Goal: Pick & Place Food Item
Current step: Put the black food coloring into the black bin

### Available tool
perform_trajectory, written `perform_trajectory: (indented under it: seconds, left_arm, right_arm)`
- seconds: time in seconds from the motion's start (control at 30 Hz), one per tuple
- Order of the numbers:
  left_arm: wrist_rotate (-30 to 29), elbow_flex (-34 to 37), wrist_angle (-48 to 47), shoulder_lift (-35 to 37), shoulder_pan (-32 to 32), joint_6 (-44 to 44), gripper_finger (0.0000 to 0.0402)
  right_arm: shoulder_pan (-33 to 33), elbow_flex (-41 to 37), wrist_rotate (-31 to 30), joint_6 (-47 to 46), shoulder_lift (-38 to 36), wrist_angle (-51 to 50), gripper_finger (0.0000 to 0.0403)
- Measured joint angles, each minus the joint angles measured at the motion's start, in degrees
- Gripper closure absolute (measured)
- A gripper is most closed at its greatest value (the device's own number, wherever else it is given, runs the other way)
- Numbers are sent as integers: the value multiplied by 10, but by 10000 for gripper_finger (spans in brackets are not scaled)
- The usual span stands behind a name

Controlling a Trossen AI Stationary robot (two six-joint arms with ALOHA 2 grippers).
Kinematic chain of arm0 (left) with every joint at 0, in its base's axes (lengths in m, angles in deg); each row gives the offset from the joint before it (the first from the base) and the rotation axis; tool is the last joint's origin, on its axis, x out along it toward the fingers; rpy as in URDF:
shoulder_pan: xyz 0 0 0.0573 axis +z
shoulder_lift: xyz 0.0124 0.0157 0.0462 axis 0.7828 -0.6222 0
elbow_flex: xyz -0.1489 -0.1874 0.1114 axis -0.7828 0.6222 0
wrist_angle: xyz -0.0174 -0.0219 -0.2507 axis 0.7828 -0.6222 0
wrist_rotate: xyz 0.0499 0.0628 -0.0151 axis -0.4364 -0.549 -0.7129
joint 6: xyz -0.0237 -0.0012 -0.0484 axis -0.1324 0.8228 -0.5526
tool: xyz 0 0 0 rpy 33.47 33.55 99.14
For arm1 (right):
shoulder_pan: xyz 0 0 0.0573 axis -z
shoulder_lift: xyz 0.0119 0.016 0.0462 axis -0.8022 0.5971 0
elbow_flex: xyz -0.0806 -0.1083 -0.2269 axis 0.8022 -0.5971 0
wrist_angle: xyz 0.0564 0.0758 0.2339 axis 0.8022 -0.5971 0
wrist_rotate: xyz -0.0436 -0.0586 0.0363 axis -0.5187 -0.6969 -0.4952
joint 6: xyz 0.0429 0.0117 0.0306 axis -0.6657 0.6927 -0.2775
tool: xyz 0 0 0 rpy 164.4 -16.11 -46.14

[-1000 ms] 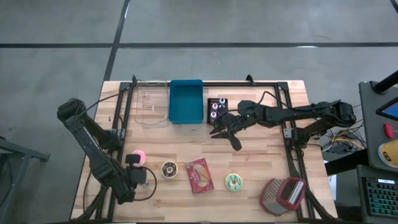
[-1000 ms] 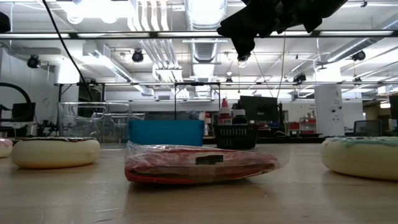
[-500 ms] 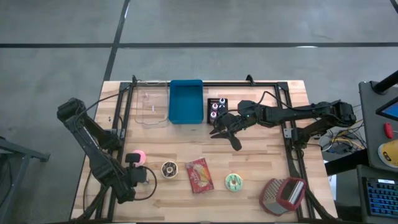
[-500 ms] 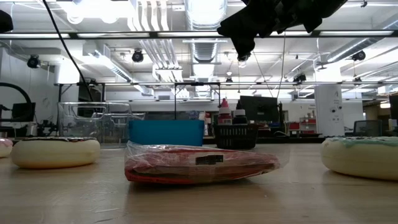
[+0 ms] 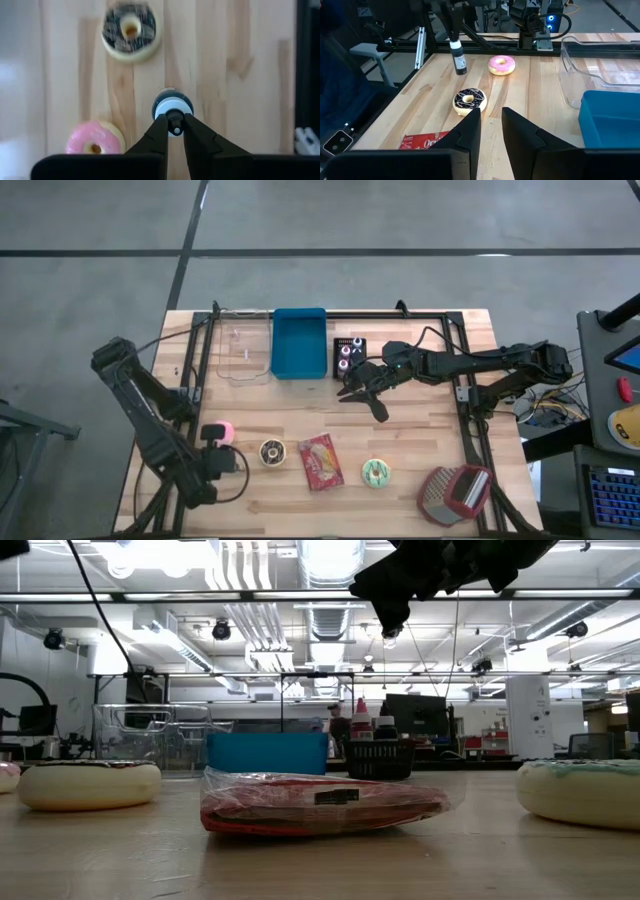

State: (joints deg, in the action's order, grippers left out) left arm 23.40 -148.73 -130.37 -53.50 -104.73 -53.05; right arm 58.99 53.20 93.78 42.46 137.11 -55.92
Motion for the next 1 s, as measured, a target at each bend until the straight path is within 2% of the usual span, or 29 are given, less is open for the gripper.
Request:
perform_trajectory:
  seconds: [0.17, 0.33, 0.57, 0.8, 1.0]
  left_arm:
    - [-39, -53, -11, 0, 8, 40, 364]
    - [-33, -79, -7, 0, 56, 103, 364]
    - [69, -96, 8, 0, 185, 242, 361]
    - [113, -100, 58, 0, 296, 381, 359]
    - [146, -101, 86, -12, 384, 444, 359]
  right_arm:
    - [0, 0, 0, 0, 0, 0, 334]
    - [0, 0, 0, 0, 0, 0, 327]
    - [0, 0, 0, -1, 0, 0, 321]
    - [0, 0, 0, 0, 0, 0, 329]
    - [0, 0, 0, 0, 0, 0, 335]
